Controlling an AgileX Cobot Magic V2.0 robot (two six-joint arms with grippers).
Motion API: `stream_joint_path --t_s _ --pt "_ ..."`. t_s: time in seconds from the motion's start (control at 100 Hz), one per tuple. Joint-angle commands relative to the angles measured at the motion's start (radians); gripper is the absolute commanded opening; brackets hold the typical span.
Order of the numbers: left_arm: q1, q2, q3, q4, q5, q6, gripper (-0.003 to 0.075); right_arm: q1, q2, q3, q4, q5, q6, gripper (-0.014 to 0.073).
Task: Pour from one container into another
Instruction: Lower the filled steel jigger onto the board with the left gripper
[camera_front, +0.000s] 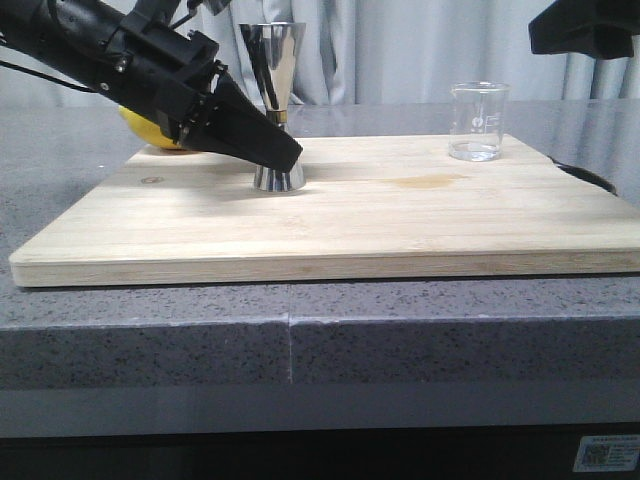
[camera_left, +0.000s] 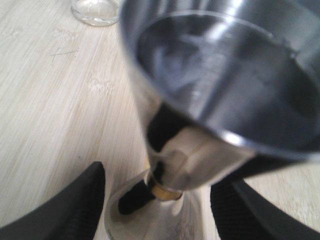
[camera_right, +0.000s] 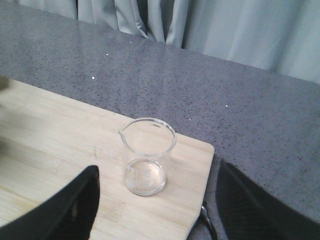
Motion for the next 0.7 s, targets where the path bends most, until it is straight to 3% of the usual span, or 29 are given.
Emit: stream_joint_path --t_s 0.0,0.69 --pt "0.003 -0.054 -0.022 -0.06 0.081 -0.013 0.0433 -0.006 -0.033 -0.022 0.006 -0.075 0.001 0.0449" --pt "0.03 -0.102 -0.022 -0.028 0.081 -0.061 0.0433 -0.006 -0.033 -0.022 0.006 -0.075 0.001 0.0449"
